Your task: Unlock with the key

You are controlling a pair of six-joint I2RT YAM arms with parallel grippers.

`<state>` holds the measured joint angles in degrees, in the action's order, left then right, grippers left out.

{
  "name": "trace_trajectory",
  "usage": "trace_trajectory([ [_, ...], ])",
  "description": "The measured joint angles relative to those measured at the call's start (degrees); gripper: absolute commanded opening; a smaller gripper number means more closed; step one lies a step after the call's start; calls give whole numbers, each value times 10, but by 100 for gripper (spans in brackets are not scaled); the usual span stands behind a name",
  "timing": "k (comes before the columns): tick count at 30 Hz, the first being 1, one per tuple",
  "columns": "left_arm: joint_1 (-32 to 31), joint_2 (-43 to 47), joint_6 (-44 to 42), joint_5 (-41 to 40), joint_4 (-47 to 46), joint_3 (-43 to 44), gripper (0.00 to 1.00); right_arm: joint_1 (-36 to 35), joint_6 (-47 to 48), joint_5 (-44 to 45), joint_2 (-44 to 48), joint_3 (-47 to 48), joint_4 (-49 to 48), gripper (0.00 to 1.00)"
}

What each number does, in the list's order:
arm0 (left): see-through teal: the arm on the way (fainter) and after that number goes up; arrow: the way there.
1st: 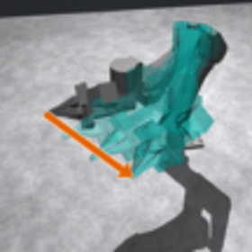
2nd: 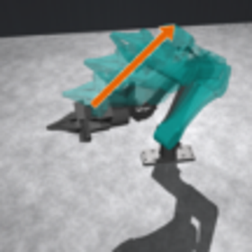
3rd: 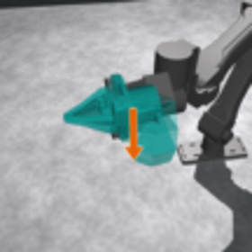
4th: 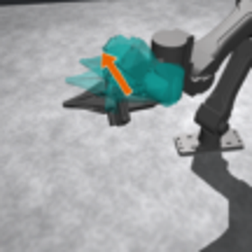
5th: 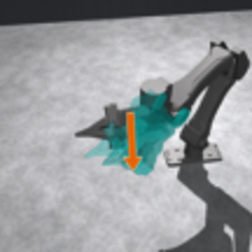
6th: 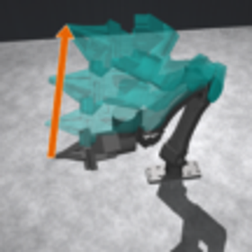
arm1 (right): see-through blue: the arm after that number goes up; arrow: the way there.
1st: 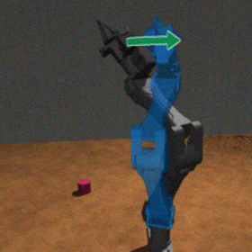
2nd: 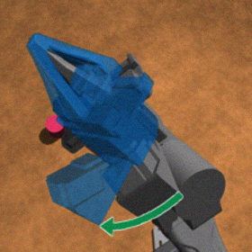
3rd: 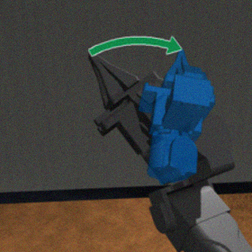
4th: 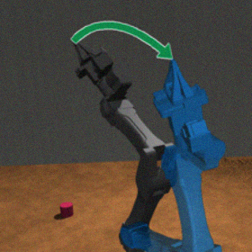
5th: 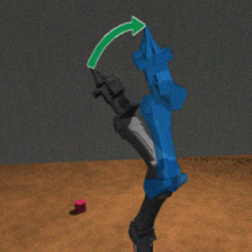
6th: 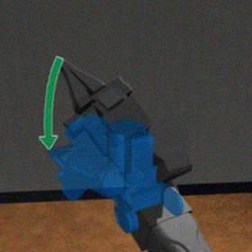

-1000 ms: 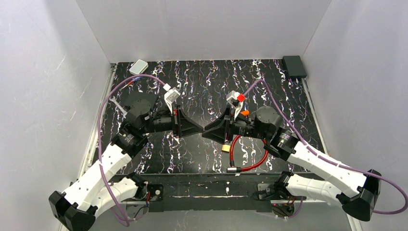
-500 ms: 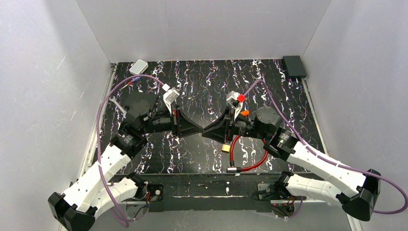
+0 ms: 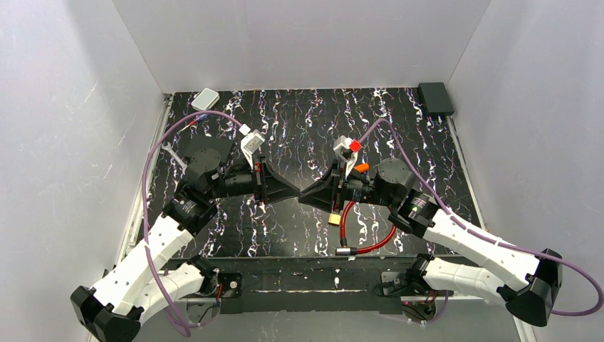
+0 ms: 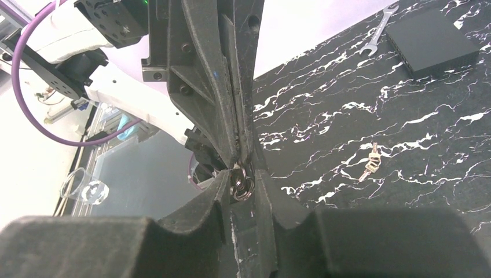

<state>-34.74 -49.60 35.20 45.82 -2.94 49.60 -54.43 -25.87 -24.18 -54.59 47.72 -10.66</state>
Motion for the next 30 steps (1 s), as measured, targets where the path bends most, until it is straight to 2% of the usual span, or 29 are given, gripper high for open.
trace_trajectory([
  [3, 0, 0, 0, -2, 0, -1, 0, 0, -2, 0, 0, -4, -4, 5],
  [4, 0, 0, 0, -2, 0, -1, 0, 0, -2, 0, 0, -6, -6, 1],
  [7, 0, 1, -1, -4, 0, -2, 0, 1, -7, 0, 0, -7, -7, 1],
  [8, 0, 1, -1, -4, 0, -2, 6, 1, -7, 0, 0, -7, -8, 1],
  [9, 0, 1, -1, -4, 0, -2, 18, 1, -7, 0, 0, -7, -8, 1],
  [12, 0, 2, -3, -5, -1, -3, 65, 1, -7, 1, 0, -9, -8, 1],
  [14, 0, 3, -3, -11, 2, -5, 86, 1, -6, 4, 2, -13, -4, 1],
  [16, 0, 6, -4, -23, 9, -5, 97, 0, -2, 14, 6, -16, 10, 1],
  [21, 0, 21, -11, -66, 46, -5, 98, 0, 8, 67, 31, -18, 61, 1],
  [24, 0, 21, -13, -94, 73, -4, 96, 0, 8, 131, 53, -19, 107, 1],
  [30, -9, -78, -14, -183, 159, 10, 79, 1, -25, 407, 86, -19, 277, 1],
])
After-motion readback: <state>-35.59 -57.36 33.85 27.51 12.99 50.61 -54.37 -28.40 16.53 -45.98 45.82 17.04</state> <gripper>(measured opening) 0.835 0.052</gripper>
